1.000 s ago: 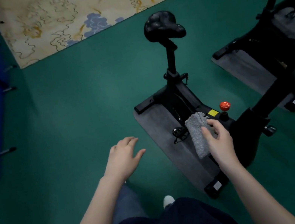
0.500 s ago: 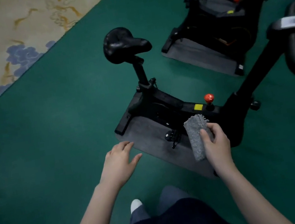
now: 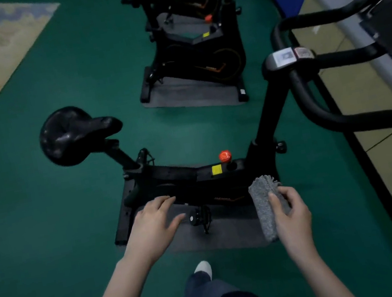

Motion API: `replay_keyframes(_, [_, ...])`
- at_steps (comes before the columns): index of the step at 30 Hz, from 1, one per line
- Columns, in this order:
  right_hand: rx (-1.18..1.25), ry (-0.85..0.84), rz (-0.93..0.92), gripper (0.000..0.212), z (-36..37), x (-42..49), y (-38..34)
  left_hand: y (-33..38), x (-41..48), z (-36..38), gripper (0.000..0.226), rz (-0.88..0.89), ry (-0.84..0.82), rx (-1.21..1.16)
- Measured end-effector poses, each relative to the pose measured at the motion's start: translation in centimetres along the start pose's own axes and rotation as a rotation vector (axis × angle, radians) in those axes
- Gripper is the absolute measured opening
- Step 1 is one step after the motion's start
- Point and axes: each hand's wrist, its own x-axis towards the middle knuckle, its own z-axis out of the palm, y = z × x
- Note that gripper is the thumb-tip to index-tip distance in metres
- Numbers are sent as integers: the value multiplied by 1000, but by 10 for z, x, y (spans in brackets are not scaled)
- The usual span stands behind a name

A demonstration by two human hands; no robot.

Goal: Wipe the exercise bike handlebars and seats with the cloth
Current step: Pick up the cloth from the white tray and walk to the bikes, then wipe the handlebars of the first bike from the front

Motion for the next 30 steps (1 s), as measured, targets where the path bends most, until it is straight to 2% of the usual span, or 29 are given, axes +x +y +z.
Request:
replay_keyframes(8, [40,99,17,12,8,48,-30,32,89,-24,55,157,-16,26])
replay_keyframes(20, [86,349,144,20,26,78,-53,80,190,-41,54,521,-93,24])
replay_keyframes(30, [59,753,177,15,77,110,-106,114,293,-77,48,963,-99,-97])
